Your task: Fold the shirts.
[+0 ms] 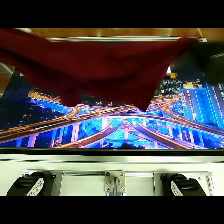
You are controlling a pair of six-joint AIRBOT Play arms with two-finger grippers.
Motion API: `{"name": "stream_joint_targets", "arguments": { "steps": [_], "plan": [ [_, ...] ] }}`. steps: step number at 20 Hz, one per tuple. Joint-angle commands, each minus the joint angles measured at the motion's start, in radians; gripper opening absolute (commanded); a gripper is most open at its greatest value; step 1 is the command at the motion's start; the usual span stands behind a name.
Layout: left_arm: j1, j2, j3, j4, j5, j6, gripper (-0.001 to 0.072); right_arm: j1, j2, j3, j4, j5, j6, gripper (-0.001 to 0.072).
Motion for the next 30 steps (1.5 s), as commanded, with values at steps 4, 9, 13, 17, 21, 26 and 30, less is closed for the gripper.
{"name": "stream_joint_targets", "arguments": {
  "steps": [4, 9, 13, 17, 21, 26, 30],
  "plan": [
    [0.001, 0.024, 0.167, 0.394, -0.240, -0.263, 0.0038, -0.010, 0.083, 0.126, -0.282, 0.255, 0.158, 0.0072],
    [0.001, -0.002, 0.103, 0.448, -0.415, -0.267, 0.0038, -0.010, -0.002, 0.126, -0.345, 0.262, 0.179, 0.0072],
    [0.001, -0.022, -0.175, 0.467, -0.473, -0.266, 0.0038, -0.010, -0.268, 0.126, -0.358, 0.352, 0.179, 0.0072],
    [0.001, -0.120, -0.571, 0.522, -0.355, -0.267, 0.0038, -0.010, -0.628, 0.126, -0.392, 0.220, 0.180, 0.0072],
    [0.001, -0.373, -0.679, 0.519, -0.067, -0.349, 0.0038, -0.001, -0.868, 0.126, -0.332, -0.187, 0.315, 0.0072],
    [-0.001, -0.698, -0.588, 0.408, 0.173, -0.391, 0.0039, 0.018, -1.035, 0.126, -0.304, -0.274, 0.396, 0.0073],
    [-0.015, -0.824, -0.561, 0.237, 0.213, -0.391, 0.0092, 0.059, -1.102, 0.126, -0.289, -0.243, 0.415, 0.0099]
  ]
}}
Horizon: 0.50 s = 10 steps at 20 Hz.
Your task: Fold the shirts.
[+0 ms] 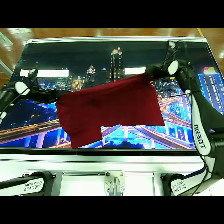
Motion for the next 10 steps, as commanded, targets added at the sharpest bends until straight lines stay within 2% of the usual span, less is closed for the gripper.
{"name": "stream_joint_targets", "arguments": {
  "steps": [1, 2, 3, 4, 6, 7, 8, 10],
  "plan": [
    [-0.003, -0.105, 0.021, -0.129, 0.048, -0.009, 0.0255, 0.024, -0.048, 0.001, 0.026, -0.005, 0.026, 0.0099],
    [0.010, -0.101, 0.035, -0.128, 0.006, -0.008, 0.0537, 0.021, -0.024, 0.003, 0.017, 0.010, 0.019, 0.0236],
    [0.041, -0.096, 0.068, -0.119, -0.074, -0.005, 0.0714, 0.009, 0.010, 0.003, 0.003, 0.031, -0.012, 0.0601],
    [0.085, -0.090, 0.105, -0.113, -0.156, -0.002, 0.0714, -0.010, 0.055, 0.003, -0.044, 0.068, -0.062, 0.0693],
    [0.200, -0.051, 0.156, -0.114, -0.311, 0.070, 0.0712, -0.075, 0.143, 0.003, -0.218, 0.211, -0.074, 0.0693],
    [0.260, -0.020, 0.153, -0.114, -0.402, 0.137, 0.0711, -0.122, 0.178, 0.003, -0.273, 0.321, -0.074, 0.0692],
    [0.319, 0.006, 0.129, -0.114, -0.501, 0.208, 0.0712, -0.185, 0.204, 0.003, -0.290, 0.438, -0.080, 0.0691],
    [0.419, 0.053, 0.003, -0.118, -0.610, 0.274, 0.0712, -0.310, 0.213, 0.000, -0.223, 0.629, -0.081, 0.0692]
  ]
}}
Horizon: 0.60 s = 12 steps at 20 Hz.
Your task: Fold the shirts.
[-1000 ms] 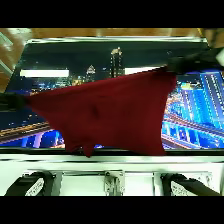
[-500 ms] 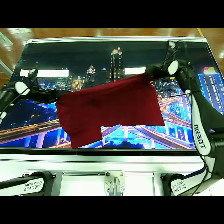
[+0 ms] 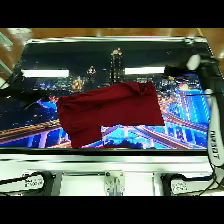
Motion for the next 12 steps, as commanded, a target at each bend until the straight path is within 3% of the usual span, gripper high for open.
{"name": "stream_joint_targets", "arguments": {
  "steps": [1, 5, 12],
  "plan": [
    [0.178, 0.077, -0.178, -0.039, -0.209, 0.132, 0.0712, -0.187, 0.046, -0.018, 0.051, 0.328, -0.019, 0.0692],
    [0.233, 0.097, -0.500, -0.325, -0.002, 0.253, 0.0708, -0.277, 0.046, -0.141, 0.319, 0.332, -0.047, 0.0692],
    [0.045, 0.066, -0.594, -0.453, 0.301, 0.273, 0.0696, -0.255, 0.045, -0.190, 0.343, 0.288, -0.061, 0.0692]
  ]
}}
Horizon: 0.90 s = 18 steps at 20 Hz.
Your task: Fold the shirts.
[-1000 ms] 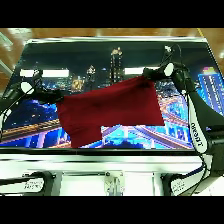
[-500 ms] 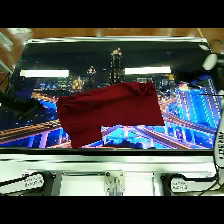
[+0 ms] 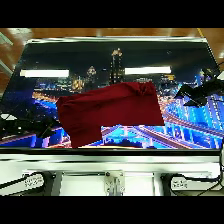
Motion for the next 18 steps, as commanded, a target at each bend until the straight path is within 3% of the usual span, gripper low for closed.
{"name": "stream_joint_targets", "arguments": {
  "steps": [1, 4, 6, 8, 9, 10, 12, 14, 18],
  "plan": [
    [-0.089, -0.011, -0.033, -0.069, 0.149, 0.022, 0.0695, -0.002, 0.001, -0.014, 0.026, 0.002, -0.011, 0.0692],
    [-0.146, -0.035, -0.033, -0.099, 0.184, 0.022, 0.0630, -0.002, 0.001, -0.014, 0.019, 0.001, -0.011, 0.0692],
    [-0.156, -0.044, -0.033, -0.117, 0.211, 0.021, 0.0328, -0.002, 0.001, -0.014, 0.002, 0.006, -0.011, 0.0692],
    [-0.153, -0.044, -0.032, -0.119, 0.222, 0.000, 0.0299, -0.002, 0.001, -0.032, -0.034, 0.024, -0.008, 0.0693],
    [-0.153, -0.044, -0.032, -0.119, 0.222, -0.001, 0.0231, -0.002, 0.001, -0.062, -0.043, 0.029, -0.008, 0.0693],
    [-0.153, -0.043, -0.032, -0.119, 0.214, 0.000, 0.0105, -0.002, 0.001, -0.103, -0.040, 0.029, -0.012, 0.0693],
    [-0.153, -0.032, -0.027, -0.118, 0.187, 0.036, 0.0040, -0.002, -0.004, -0.209, -0.006, 0.008, -0.050, 0.0693],
    [-0.153, 0.001, -0.004, -0.113, 0.135, 0.124, 0.0040, -0.002, -0.023, -0.277, 0.047, -0.006, -0.090, 0.0693],
    [-0.153, 0.109, 0.040, -0.075, 0.103, 0.133, 0.0040, -0.002, -0.111, -0.318, 0.091, -0.039, -0.097, 0.0693]
  ]
}}
